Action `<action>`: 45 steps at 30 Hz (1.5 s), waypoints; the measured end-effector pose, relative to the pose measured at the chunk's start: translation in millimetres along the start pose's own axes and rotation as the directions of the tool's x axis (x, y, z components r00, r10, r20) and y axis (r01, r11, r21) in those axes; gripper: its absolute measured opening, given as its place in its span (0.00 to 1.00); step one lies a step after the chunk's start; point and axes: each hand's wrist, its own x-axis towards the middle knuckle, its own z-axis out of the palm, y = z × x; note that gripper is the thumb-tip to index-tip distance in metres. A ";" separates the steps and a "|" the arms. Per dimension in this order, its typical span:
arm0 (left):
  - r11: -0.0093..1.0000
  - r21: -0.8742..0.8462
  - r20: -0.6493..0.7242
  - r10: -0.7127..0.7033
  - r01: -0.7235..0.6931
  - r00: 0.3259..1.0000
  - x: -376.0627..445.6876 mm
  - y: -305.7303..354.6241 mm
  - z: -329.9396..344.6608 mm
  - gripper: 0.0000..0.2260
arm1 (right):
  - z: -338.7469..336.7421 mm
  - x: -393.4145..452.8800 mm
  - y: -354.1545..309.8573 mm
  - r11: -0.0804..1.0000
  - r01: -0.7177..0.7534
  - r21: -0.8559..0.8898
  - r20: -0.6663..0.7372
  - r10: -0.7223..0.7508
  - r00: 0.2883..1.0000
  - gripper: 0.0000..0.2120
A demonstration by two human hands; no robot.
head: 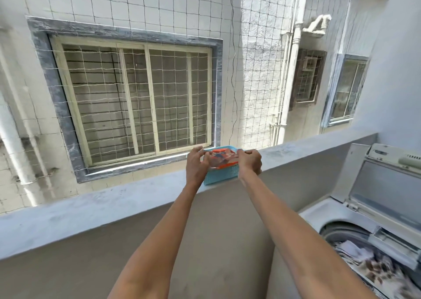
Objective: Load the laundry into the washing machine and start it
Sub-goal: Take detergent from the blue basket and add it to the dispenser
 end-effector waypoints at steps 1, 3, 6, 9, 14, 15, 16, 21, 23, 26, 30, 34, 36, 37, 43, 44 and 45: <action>0.998 -0.057 -0.032 -0.034 0.032 0.999 -1.9 5.5 -0.1 0.12 | -2.6 0.7 -1.1 1.000 -0.020 0.019 -0.003 0.020 1.000 0.06; 0.977 -0.185 -0.096 -0.126 0.106 0.987 -4.4 15.9 0.6 0.13 | -7.6 3.1 -1.9 0.996 -0.061 0.072 0.006 0.061 0.998 0.06; 0.921 -0.339 -0.140 -0.250 0.191 0.958 -3.8 28.3 2.7 0.15 | -16.0 4.2 -2.3 0.984 -0.111 0.141 0.043 0.106 0.993 0.05; 0.855 -0.461 -0.163 -0.347 0.240 0.924 0.5 42.2 6.6 0.15 | -24.7 10.5 -2.5 0.968 -0.144 0.205 0.089 0.128 0.988 0.07; 0.732 -0.637 -0.146 -0.421 0.241 0.895 9.6 75.0 24.9 0.16 | -59.6 35.6 -17.7 0.946 -0.168 0.279 0.150 0.130 0.980 0.06; 0.708 -0.664 -0.125 -0.422 0.241 0.898 10.2 80.9 32.6 0.16 | -68.8 42.5 -21.4 0.939 -0.168 0.300 0.155 0.125 0.980 0.05; 0.684 -0.683 -0.098 -0.431 0.254 0.897 9.9 86.7 41.7 0.16 | -78.2 49.4 -24.8 0.934 -0.166 0.318 0.158 0.120 0.980 0.06; 0.594 -0.744 -0.008 -0.467 0.306 0.884 -0.2 120.4 112.7 0.16 | -124.8 91.1 -28.3 0.913 -0.153 0.379 0.113 0.119 0.987 0.11; 0.511 -0.788 0.062 -0.490 0.345 0.869 -7.7 131.3 148.3 0.14 | -147.0 108.9 -20.9 0.909 -0.148 0.389 0.102 0.117 0.988 0.11; 0.408 -0.779 0.218 -0.535 0.476 0.816 -24.8 144.6 206.3 0.11 | -186.7 137.0 1.6 0.907 -0.142 0.395 0.071 0.124 0.990 0.08; 0.273 -0.724 0.412 -0.564 0.633 0.715 -69.8 171.0 277.8 0.14 | -238.1 169.6 47.1 0.906 -0.145 0.397 -0.032 0.172 0.985 0.05; 0.186 -0.704 0.507 -0.544 0.685 0.668 -105.6 183.4 349.3 0.18 | -289.7 197.2 95.9 0.899 -0.180 0.400 -0.115 0.244 0.963 0.09; 0.131 -0.669 0.571 -0.539 0.732 0.619 -122.3 181.1 390.1 0.18 | -317.0 211.6 121.5 0.902 -0.188 0.389 -0.197 0.281 0.939 0.10; 0.119 -0.648 0.598 -0.532 0.752 0.600 -130.4 179.3 406.1 0.18 | -328.5 216.6 134.1 0.906 -0.195 0.377 -0.230 0.296 0.927 0.11; 0.188 -0.448 0.749 -0.455 0.874 0.482 -166.3 167.9 504.6 0.14 | -388.8 253.1 215.4 0.892 -0.214 0.399 -0.413 0.383 0.826 0.09; 0.213 -0.400 0.770 -0.448 0.891 0.454 -170.4 163.6 521.2 0.14 | -395.5 259.1 228.6 0.887 -0.220 0.406 -0.444 0.401 0.801 0.09; 0.241 -0.354 0.795 -0.432 0.904 0.426 -173.8 159.5 539.4 0.13 | -401.7 265.7 240.2 0.884 -0.224 0.411 -0.477 0.418 0.773 0.10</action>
